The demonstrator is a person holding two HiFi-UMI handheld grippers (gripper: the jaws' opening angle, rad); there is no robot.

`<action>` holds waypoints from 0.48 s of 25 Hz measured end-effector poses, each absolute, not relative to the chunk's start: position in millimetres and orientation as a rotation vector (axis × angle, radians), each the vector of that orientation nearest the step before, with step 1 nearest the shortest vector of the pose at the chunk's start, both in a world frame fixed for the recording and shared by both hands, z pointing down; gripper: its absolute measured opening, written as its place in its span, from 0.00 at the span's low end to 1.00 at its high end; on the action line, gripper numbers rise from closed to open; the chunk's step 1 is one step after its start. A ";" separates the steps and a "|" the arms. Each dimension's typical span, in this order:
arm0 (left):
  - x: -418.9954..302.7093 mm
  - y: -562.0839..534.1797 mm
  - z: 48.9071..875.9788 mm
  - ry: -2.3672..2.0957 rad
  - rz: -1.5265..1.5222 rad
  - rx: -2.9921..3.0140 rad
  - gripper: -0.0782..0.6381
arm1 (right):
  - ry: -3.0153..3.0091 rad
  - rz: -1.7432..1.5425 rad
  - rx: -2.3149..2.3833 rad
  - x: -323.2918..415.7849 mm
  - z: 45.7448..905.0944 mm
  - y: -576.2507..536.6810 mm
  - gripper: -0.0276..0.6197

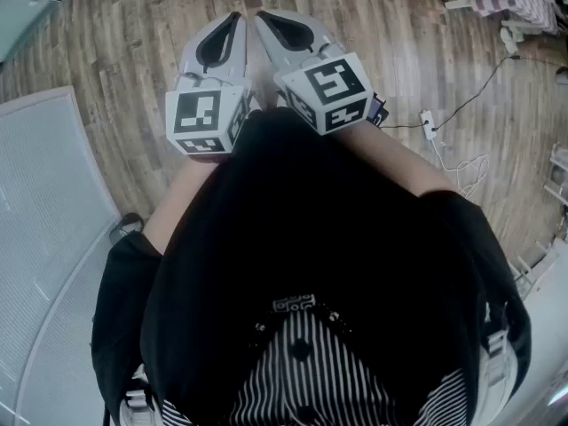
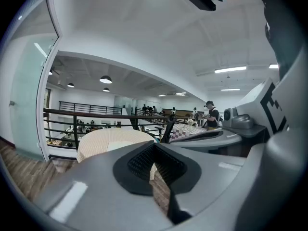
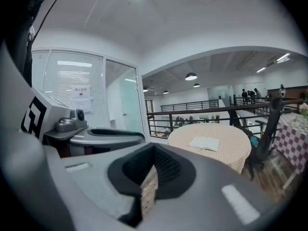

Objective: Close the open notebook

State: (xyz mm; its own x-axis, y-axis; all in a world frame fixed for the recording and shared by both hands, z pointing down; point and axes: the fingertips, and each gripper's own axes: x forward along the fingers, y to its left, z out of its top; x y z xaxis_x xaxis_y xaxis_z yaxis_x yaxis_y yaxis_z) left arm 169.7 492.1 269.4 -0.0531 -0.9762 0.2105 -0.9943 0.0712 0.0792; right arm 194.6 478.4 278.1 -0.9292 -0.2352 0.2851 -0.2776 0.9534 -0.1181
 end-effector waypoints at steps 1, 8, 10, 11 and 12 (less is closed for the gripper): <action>169.2 493.4 268.6 -2.135 0.127 2.009 0.11 | -2.837 0.226 0.378 193.1 278.1 480.1 0.05; 166.1 498.9 265.6 -2.136 0.118 2.031 0.11 | -2.878 0.222 0.471 193.3 268.4 472.3 0.04; 164.8 495.7 265.2 -2.132 0.104 2.033 0.11 | -2.877 0.227 0.467 193.3 270.1 468.4 0.04; 164.3 493.5 264.3 -2.130 0.097 2.037 0.11 | -2.875 0.236 0.458 192.7 271.9 467.2 0.05; 164.2 491.2 263.5 -2.128 0.095 2.042 0.11 | -2.874 0.246 0.449 192.1 273.5 466.4 0.05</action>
State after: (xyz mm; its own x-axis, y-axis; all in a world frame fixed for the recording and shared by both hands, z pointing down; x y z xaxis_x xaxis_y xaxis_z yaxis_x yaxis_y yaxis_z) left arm 164.2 491.2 263.5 -0.0327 -0.9829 0.1811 -0.9951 0.0489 0.0855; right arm 192.1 466.4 273.5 -0.9286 -0.2805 0.2430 -0.3177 0.9393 -0.1297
